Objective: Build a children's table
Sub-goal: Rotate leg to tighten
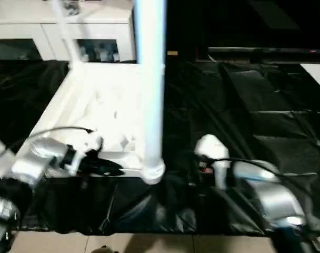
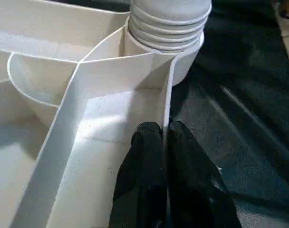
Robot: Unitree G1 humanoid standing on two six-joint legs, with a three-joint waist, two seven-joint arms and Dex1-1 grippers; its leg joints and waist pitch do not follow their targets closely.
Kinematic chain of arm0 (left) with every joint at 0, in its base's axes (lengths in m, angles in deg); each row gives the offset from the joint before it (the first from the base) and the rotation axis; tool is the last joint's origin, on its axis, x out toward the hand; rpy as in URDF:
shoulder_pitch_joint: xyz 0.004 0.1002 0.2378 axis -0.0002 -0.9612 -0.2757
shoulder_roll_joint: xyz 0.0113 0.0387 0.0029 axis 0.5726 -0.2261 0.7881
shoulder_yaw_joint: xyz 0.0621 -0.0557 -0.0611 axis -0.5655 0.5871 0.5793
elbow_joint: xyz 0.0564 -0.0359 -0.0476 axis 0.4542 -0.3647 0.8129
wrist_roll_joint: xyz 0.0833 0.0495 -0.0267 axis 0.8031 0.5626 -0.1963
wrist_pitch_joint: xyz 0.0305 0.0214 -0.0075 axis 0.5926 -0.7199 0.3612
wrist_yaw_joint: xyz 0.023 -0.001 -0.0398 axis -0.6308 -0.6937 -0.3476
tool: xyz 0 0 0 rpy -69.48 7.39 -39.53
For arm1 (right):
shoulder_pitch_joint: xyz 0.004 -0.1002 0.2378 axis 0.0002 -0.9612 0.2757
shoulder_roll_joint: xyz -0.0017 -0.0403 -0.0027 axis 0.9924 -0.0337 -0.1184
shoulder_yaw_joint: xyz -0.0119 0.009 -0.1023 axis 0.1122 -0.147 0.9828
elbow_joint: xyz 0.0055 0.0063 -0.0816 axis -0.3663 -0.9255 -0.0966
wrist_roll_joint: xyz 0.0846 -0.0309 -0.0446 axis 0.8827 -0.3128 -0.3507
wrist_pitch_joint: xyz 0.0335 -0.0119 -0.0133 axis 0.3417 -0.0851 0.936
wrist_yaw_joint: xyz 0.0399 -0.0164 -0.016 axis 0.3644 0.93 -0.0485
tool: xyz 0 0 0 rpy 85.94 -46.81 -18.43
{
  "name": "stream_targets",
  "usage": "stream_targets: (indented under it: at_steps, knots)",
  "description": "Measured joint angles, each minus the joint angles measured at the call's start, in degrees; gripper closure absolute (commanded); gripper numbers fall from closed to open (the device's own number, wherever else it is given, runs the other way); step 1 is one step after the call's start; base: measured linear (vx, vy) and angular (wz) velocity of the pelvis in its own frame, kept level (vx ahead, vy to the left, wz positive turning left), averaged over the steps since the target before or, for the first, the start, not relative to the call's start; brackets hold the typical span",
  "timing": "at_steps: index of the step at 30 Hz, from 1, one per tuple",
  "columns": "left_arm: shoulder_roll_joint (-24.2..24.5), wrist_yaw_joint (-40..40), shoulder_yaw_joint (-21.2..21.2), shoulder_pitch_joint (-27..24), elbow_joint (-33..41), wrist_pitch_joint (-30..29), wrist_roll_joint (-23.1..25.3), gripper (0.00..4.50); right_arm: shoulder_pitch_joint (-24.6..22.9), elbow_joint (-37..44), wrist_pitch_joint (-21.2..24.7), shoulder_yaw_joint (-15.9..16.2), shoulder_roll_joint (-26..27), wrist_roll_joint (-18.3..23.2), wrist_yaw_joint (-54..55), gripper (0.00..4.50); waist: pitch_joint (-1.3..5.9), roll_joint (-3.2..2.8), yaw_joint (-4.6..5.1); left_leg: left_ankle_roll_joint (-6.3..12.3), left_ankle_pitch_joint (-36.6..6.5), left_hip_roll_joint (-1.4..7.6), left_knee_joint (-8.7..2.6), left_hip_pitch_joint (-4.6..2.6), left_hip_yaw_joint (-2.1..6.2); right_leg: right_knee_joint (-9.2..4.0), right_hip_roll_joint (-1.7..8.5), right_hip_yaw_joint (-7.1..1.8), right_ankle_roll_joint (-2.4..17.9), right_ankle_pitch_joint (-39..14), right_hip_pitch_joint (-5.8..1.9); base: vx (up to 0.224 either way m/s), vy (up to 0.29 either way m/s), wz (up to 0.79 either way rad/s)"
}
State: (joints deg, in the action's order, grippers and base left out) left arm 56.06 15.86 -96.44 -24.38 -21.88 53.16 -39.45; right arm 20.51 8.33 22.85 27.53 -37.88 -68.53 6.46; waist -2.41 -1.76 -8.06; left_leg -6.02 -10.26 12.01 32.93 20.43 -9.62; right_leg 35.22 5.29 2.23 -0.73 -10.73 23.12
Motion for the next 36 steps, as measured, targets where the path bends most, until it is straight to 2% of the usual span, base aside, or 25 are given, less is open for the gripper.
stream_targets:
  at_steps: [5, 10, 16, 23, 32, 36]
  knots:
    - [-0.93, -4.19, 0.0, -2.6, 6.2, -3.23, 1.0, 4.49, 4.87, -6.46, -4.39, 2.75, 3.26, -4.21, 3.02, 0.0, 0.2, 0.79, 0.03, -0.01, 0.0, -0.03, -0.09, -0.1, -0.07, 0.03, 0.06, -0.02, -0.22, -0.13, 0.0, 0.0, 0.0, 0.0]
    - [-0.44, -5.62, 0.35, -4.43, 9.8, -3.9, 1.61, 4.49, 7.93, -11.28, -6.68, 5.15, 4.35, -5.4, 2.54, 0.0, 0.16, 1.4, 0.22, -0.01, 0.0, -0.03, -0.15, -0.13, -0.09, 0.03, 0.05, -0.03, -0.21, -0.12, 0.01, 0.0, 0.0, 0.0]
    - [0.67, -6.02, 0.38, -5.38, 12.45, -5.41, 1.8, 4.5, 11.34, -15.97, -7.79, 6.55, 6.25, -5.59, 0.19, 0.51, 0.24, 2.38, 0.69, -0.01, 0.0, -0.03, -0.22, -0.14, -0.11, 0.01, 0.04, -0.04, -0.11, -0.07, 0.02, 0.0, 0.0, 0.0]
    - [1.97, -5.78, 0.57, -5.52, 13.48, -6.18, 1.97, 4.5, 13.55, -20.34, -9.4, 7.42, 8.08, -5.73, -1.16, 1.08, 0.17, 3.54, 1.69, -0.02, 0.01, -0.02, -0.3, -0.23, -0.1, 0.04, 0.03, -0.01, -0.21, -0.12, 0.02, 0.0, 0.0, 0.0]
    - [2.96, -5.28, 0.72, -5.27, 13.19, -6.14, 1.93, 4.5, 14.76, -23.6, -11.53, 7.91, 9.38, -5.46, -2.04, 1.71, 0.16, 4.31, 2.33, -0.03, 0.01, -0.01, -0.37, -0.36, -0.09, 0.05, 0.0, 0.0, -0.2, -0.11, 0.02, 0.0, 0.0, 0.0]
    - [3.16, -5.55, 0.77, -4.47, 12.55, -6.76, 2.0, 4.5, 15.08, -24.97, -11.67, 7.41, 10.58, -5.37, -0.64, 1.79, 0.08, 4.95, 2.62, -0.03, 0.01, -0.01, -0.42, -0.41, -0.08, 0.06, -0.01, 0.03, -0.18, -0.1, 0.02, 0.0, 0.0, 0.0]
